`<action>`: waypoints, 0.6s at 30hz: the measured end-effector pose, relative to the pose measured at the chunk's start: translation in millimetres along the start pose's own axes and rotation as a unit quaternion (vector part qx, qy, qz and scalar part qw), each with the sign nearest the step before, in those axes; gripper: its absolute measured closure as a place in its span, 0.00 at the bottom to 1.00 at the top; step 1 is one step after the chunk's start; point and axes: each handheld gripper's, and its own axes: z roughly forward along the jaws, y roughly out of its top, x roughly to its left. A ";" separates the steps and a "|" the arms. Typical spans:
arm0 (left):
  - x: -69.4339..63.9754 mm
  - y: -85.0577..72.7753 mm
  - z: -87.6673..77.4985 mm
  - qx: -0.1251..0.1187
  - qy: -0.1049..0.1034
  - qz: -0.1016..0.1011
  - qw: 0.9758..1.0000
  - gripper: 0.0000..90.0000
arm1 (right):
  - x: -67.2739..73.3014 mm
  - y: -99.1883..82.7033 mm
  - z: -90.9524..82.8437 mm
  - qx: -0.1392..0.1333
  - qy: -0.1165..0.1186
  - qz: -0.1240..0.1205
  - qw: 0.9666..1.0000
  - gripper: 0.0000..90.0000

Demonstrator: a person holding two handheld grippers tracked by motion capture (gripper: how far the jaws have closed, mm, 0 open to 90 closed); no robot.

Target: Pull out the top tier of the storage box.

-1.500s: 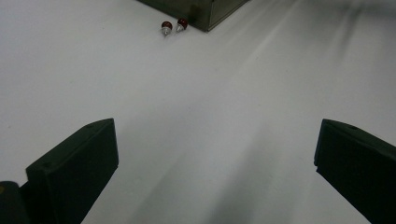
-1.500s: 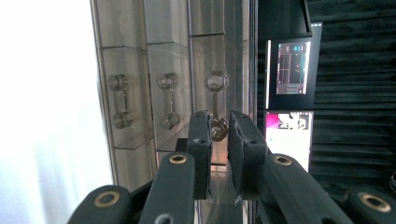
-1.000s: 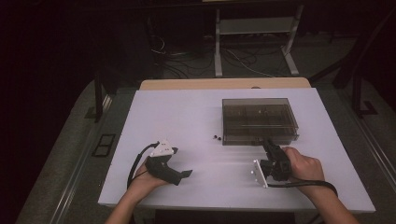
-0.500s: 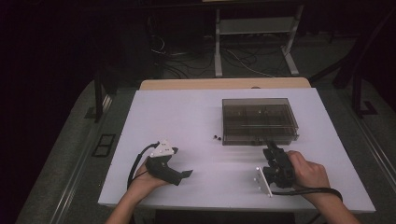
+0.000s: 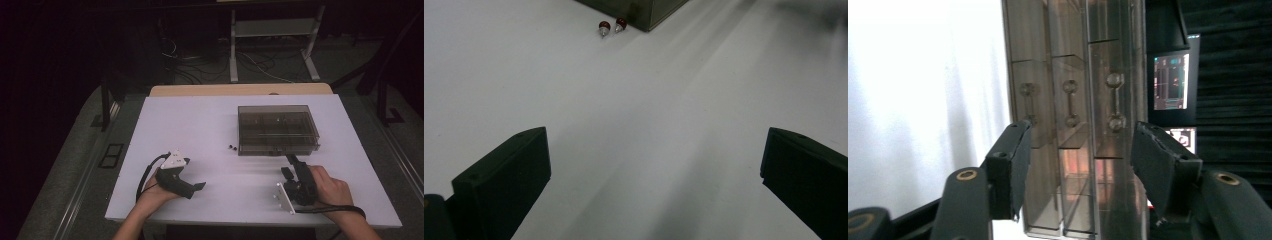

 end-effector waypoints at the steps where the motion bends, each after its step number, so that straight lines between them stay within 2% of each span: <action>1: 0.3 0.0 -0.6 0.004 0.000 0.003 1.000 0.00 | 0.0 0.0 0.0 0.000 0.000 0.000 1.000 0.42; 3: -0.4 -0.1 -0.4 0.006 0.002 0.003 1.000 0.00 | -0.2 -0.1 1.4 -0.002 0.008 0.006 1.000 0.41; 10: -0.9 -0.1 -0.2 0.006 0.003 0.003 1.000 0.00 | -2.4 1.4 1.2 -0.010 0.010 0.026 1.000 0.40; 18: -0.8 0.3 -0.3 0.004 0.004 0.001 1.000 0.00 | -7.7 -1.0 0.3 -0.007 0.032 0.079 0.996 0.36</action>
